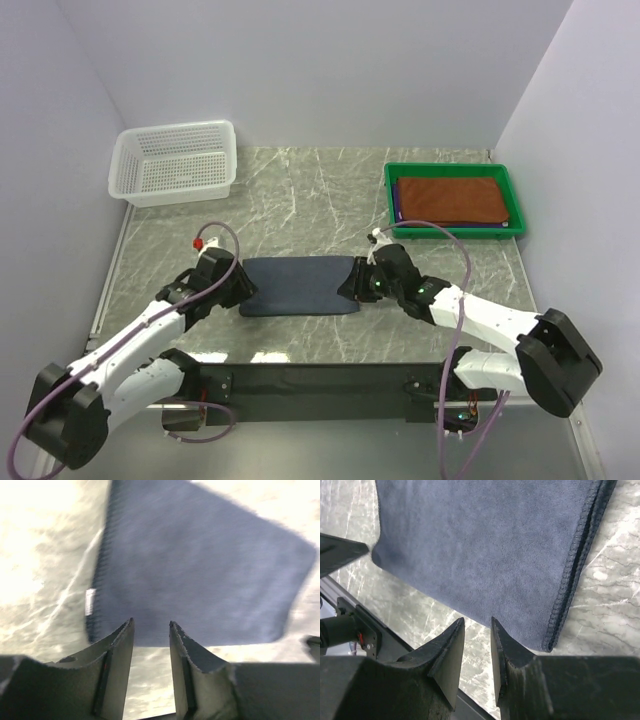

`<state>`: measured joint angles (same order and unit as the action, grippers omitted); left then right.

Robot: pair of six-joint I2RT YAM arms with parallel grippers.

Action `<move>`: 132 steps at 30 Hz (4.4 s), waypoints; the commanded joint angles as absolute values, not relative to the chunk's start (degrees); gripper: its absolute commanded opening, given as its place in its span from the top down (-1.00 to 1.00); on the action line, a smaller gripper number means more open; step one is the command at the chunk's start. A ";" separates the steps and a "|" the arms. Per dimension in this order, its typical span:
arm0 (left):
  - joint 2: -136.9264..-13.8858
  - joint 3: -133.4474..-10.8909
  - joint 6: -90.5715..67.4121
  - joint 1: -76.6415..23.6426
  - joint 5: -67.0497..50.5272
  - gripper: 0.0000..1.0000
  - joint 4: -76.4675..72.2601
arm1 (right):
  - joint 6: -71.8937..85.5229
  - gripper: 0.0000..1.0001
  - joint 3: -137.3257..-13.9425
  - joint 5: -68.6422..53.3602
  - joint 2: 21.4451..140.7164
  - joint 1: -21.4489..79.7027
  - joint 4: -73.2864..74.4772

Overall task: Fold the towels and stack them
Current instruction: Smooth out wrinkles on the folded towel, then neatly place the folded towel into the bin

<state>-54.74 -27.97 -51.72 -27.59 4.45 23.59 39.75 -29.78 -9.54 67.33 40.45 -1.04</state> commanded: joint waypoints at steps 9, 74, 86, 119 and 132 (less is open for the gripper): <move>-56.68 -23.03 -55.45 -27.33 6.15 0.42 14.78 | 49.65 0.36 -18.82 -19.50 75.93 31.82 -18.27; -119.63 -82.81 -44.12 -66.97 18.63 0.88 37.27 | 40.08 -0.80 -18.02 5.02 40.52 20.21 11.34; -106.53 -74.10 -42.45 -66.97 16.17 0.99 27.69 | 53.07 -0.84 -16.70 -16.69 55.88 20.22 -9.21; -105.99 -78.48 -45.17 -66.45 17.32 0.91 26.37 | 74.27 0.61 -19.77 -24.43 96.06 28.39 -42.54; -94.06 -72.00 -44.39 -61.45 11.78 -0.76 23.55 | 45.46 1.00 -40.67 -24.79 91.76 23.47 -7.44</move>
